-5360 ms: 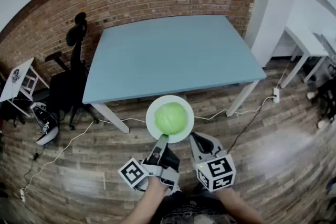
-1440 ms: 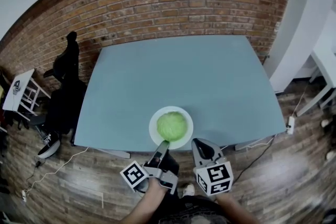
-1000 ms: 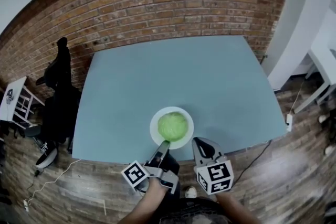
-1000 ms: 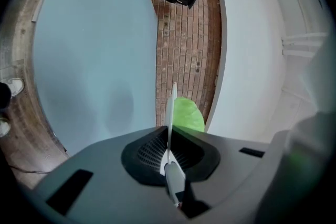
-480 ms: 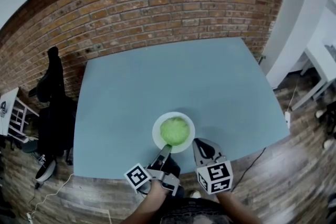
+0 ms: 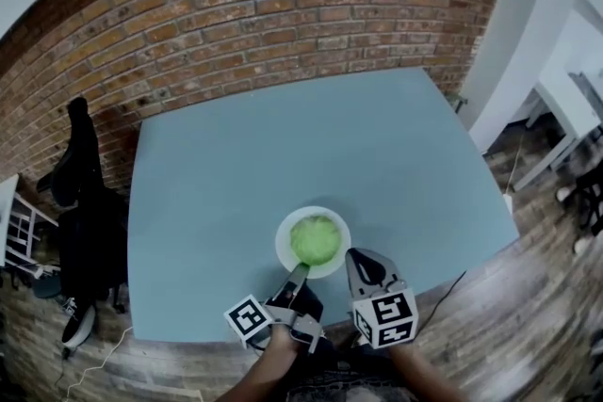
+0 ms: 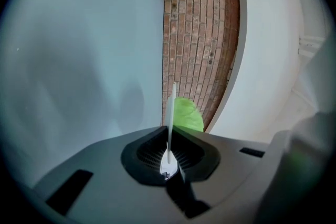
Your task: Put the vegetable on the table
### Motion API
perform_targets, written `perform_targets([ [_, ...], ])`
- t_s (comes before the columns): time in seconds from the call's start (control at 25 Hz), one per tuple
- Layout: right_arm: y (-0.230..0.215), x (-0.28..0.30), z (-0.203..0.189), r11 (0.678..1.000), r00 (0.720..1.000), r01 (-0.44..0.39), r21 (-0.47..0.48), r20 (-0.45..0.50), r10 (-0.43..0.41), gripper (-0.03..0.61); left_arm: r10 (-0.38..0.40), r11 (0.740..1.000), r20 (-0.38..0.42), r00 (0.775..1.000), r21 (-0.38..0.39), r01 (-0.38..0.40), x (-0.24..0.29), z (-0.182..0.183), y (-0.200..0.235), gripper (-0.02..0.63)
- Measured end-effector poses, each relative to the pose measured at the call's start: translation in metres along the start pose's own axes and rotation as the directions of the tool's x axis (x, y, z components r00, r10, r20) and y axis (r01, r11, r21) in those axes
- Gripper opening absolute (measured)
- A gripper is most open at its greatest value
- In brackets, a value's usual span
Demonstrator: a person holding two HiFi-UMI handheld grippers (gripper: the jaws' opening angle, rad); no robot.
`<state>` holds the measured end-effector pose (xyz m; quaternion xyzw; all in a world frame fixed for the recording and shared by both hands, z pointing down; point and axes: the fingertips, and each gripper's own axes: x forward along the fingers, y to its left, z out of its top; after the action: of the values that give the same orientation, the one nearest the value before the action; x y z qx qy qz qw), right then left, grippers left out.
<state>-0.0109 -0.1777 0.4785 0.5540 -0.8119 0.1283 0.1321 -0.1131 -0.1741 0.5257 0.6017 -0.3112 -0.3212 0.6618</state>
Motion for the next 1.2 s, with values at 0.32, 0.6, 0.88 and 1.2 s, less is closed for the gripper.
perform_targets([
  [0.32, -0.009, 0.008, -0.005, 1.0, 1.0, 0.002, -0.005, -0.012, -0.002, 0.008, 0.008, 1.0, -0.012, 1.0, -0.003, -0.008, 0.014, 0.0, 0.007, 0.015],
  [0.6, -0.029, 0.02, -0.008, 0.999, 0.999, -0.038, -0.015, -0.028, 0.038, 0.008, 0.017, 1.0, 0.015, 1.0, 0.006, -0.017, 0.034, -0.003, 0.014, 0.014],
  [0.88, -0.051, 0.029, -0.015, 0.996, 0.994, -0.09, -0.025, -0.064, 0.088, 0.008, 0.038, 0.999, 0.047, 0.998, 0.019, -0.039, 0.055, -0.012, 0.022, 0.015],
  [1.2, -0.076, 0.036, -0.023, 0.989, 0.986, -0.142, -0.032, -0.092, 0.139, 0.008, 0.111, 0.991, 0.089, 0.99, 0.059, -0.116, 0.071, -0.019, 0.042, 0.015],
])
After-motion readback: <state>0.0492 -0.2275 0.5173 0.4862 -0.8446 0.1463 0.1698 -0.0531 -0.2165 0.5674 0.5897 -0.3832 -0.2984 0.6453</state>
